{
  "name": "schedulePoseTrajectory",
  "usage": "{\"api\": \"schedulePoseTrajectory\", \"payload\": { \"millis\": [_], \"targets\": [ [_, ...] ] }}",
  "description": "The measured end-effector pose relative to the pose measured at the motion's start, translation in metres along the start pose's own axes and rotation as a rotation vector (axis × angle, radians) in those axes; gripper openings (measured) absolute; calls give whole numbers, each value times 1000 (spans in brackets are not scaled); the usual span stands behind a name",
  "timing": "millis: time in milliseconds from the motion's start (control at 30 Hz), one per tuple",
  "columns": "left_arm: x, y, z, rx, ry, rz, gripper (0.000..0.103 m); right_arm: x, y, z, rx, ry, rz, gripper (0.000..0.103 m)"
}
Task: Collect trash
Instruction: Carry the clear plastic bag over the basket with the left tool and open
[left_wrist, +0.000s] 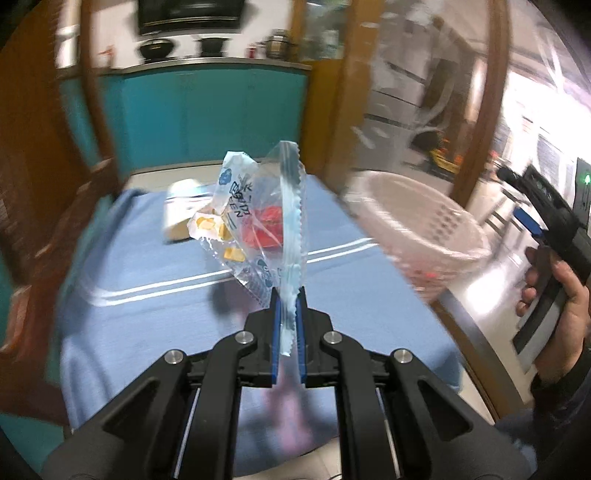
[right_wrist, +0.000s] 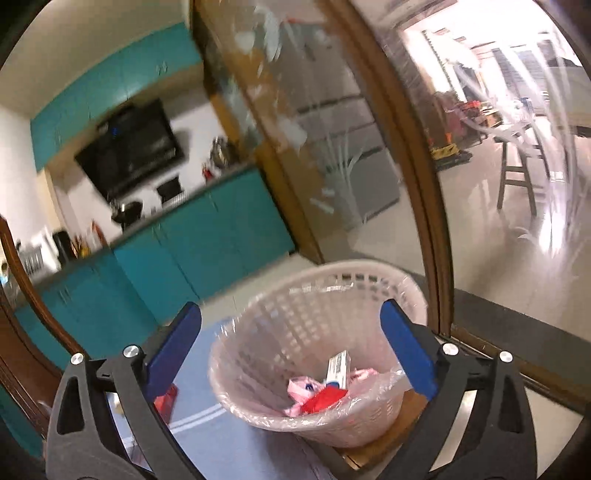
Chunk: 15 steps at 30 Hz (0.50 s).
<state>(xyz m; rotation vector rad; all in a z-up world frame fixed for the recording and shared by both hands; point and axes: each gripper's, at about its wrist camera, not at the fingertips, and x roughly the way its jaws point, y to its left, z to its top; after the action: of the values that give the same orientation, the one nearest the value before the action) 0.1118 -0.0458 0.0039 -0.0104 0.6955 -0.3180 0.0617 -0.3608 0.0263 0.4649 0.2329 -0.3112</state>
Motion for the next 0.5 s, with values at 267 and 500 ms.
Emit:
{"api": "schedulePoseTrajectory", "payload": {
  "millis": [267,500],
  "targets": [
    [56,-128,58,158,-26,-280,9,-32,-21,11,117,-167,-50,96],
    [116,-180,80,194,11,-311,15,-37,-42,16,154,-208,-70,96]
  ]
}}
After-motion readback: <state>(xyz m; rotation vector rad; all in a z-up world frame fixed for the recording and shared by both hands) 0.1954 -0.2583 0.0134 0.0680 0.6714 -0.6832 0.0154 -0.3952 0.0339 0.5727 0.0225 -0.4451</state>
